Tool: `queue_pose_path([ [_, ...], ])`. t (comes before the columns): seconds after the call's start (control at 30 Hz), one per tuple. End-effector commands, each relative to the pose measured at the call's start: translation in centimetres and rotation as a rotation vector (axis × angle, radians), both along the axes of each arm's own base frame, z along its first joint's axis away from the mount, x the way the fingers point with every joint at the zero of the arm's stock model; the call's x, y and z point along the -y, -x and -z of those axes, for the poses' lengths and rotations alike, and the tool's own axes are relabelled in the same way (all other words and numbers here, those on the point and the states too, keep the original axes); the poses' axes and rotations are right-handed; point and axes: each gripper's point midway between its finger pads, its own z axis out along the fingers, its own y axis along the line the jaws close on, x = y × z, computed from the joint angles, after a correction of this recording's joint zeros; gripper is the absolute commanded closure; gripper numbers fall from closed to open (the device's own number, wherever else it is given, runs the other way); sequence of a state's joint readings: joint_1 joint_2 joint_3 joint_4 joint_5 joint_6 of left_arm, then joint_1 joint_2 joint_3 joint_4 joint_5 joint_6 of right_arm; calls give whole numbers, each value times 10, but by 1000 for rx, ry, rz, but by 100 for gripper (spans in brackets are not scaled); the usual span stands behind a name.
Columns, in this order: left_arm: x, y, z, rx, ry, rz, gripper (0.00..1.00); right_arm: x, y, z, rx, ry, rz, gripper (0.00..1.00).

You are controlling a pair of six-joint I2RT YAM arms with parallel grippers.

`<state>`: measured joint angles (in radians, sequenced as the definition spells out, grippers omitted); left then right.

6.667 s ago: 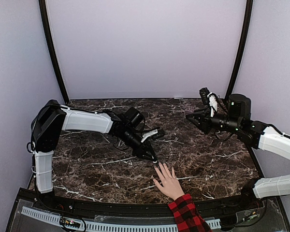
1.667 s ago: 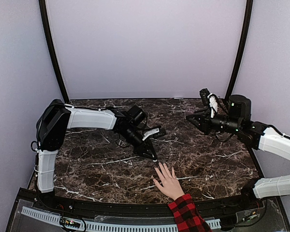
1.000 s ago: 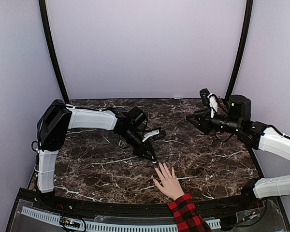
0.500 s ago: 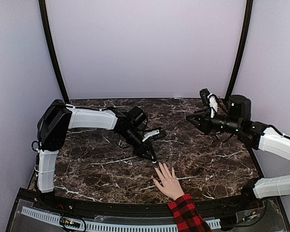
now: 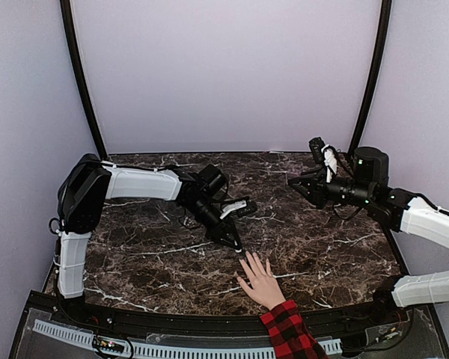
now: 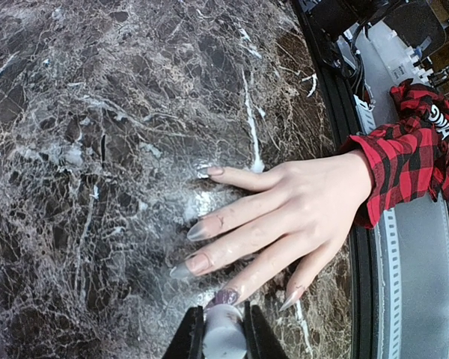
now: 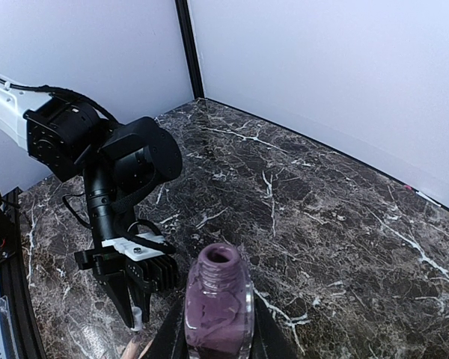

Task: Paint the nails
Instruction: Paint the nail with the hand.

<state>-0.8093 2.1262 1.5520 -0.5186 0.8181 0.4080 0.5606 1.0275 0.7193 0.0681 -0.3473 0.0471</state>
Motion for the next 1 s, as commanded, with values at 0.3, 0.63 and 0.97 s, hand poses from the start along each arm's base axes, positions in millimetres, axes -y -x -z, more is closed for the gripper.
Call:
queue_pose_path([
  [0.3, -2, -7, -7, 9, 7, -6, 100, 2, -2, -16, 56, -38, 11, 100],
  [0.63, -3, -9, -5, 13, -2, -14, 100, 2, -2, -16, 56, -37, 11, 100],
  [0.97, -4, -16, -4, 24, -7, -36, 100, 3, -2, -16, 56, -38, 11, 100],
])
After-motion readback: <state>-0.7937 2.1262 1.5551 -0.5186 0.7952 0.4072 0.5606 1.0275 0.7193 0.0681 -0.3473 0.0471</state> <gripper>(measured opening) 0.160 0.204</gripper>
